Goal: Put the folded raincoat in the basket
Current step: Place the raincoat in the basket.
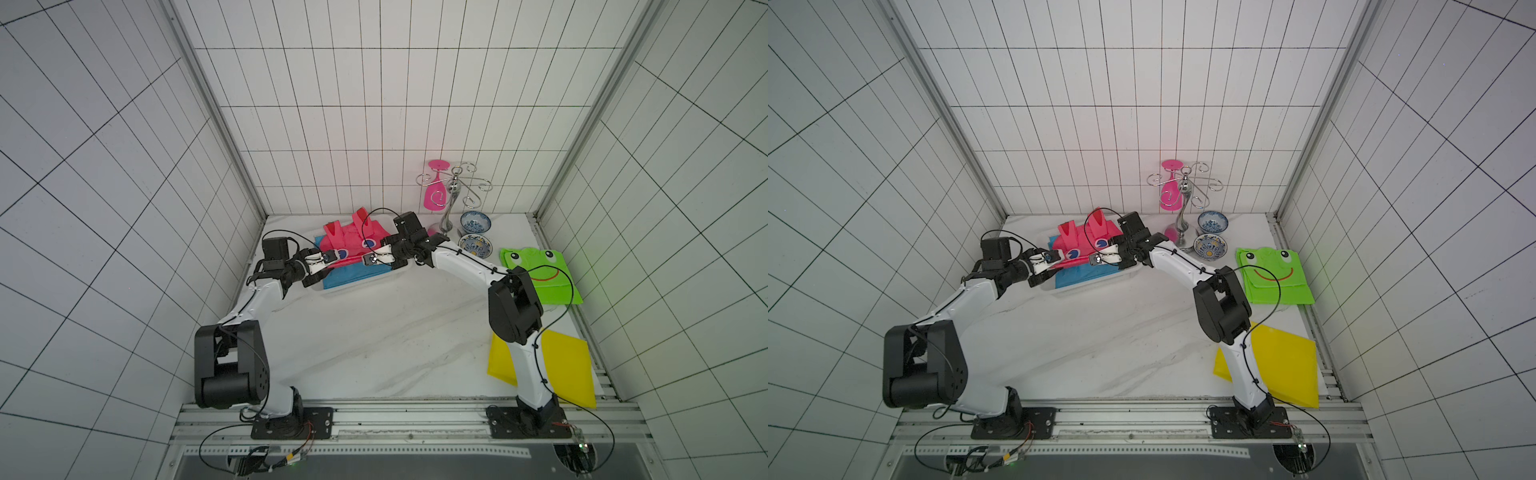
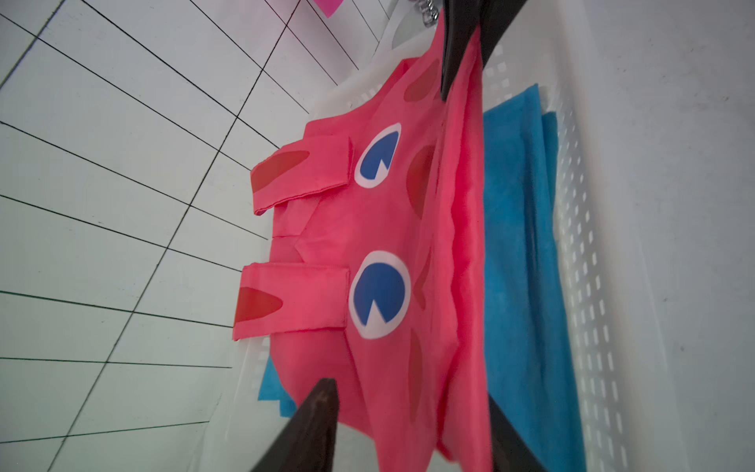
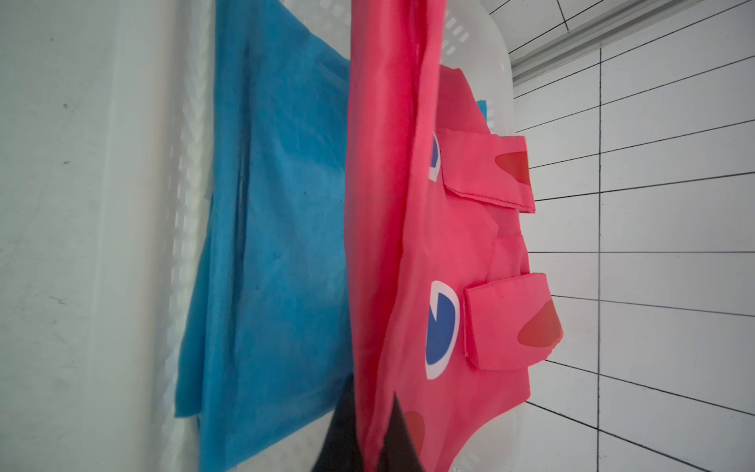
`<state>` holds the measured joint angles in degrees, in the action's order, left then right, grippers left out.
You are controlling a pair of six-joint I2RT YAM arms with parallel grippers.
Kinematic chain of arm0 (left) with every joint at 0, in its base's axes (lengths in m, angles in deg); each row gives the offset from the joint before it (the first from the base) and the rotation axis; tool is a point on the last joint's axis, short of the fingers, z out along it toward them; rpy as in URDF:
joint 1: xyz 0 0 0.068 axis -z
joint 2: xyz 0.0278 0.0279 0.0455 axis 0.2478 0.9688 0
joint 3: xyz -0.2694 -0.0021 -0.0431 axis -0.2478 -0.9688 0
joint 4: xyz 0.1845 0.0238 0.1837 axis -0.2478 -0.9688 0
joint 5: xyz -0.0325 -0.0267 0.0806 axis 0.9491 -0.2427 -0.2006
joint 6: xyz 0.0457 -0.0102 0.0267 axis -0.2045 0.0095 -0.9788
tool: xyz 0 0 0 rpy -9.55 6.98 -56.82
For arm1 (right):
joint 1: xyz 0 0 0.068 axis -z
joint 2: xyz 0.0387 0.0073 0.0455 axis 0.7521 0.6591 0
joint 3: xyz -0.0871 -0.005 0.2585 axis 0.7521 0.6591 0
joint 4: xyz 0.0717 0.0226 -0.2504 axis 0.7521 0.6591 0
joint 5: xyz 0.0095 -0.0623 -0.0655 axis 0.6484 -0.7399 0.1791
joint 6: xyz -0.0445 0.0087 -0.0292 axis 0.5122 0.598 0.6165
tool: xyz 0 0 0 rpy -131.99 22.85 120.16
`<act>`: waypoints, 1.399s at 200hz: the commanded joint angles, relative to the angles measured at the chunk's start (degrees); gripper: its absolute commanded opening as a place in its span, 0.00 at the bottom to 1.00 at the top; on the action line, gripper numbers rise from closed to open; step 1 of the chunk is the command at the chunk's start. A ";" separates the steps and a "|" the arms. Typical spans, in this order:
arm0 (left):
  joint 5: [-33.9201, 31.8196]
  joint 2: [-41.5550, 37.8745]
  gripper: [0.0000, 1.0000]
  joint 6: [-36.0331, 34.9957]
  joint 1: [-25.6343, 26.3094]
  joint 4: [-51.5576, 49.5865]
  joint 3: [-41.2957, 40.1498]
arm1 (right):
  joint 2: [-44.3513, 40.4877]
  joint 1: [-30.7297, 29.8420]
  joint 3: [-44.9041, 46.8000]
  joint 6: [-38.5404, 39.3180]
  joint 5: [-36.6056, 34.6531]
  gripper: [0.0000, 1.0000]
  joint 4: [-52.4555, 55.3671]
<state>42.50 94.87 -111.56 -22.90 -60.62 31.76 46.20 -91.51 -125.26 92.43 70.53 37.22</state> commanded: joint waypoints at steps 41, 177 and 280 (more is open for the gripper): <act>10.98 -4.78 0.66 8.63 -8.25 -13.95 7.20 | 1.88 -0.30 -5.29 -0.93 1.15 0.28 10.42; 8.97 -5.21 0.67 34.58 -3.85 -6.58 5.59 | 7.76 -2.70 -11.57 -2.93 -2.45 0.00 10.40; 0.92 3.40 0.57 41.31 4.60 -6.37 6.55 | 4.53 -1.74 -8.04 -3.20 1.82 0.32 13.56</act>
<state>45.77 94.76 -74.01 -18.18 -66.69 36.72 54.09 -93.74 -136.14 89.99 70.38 48.32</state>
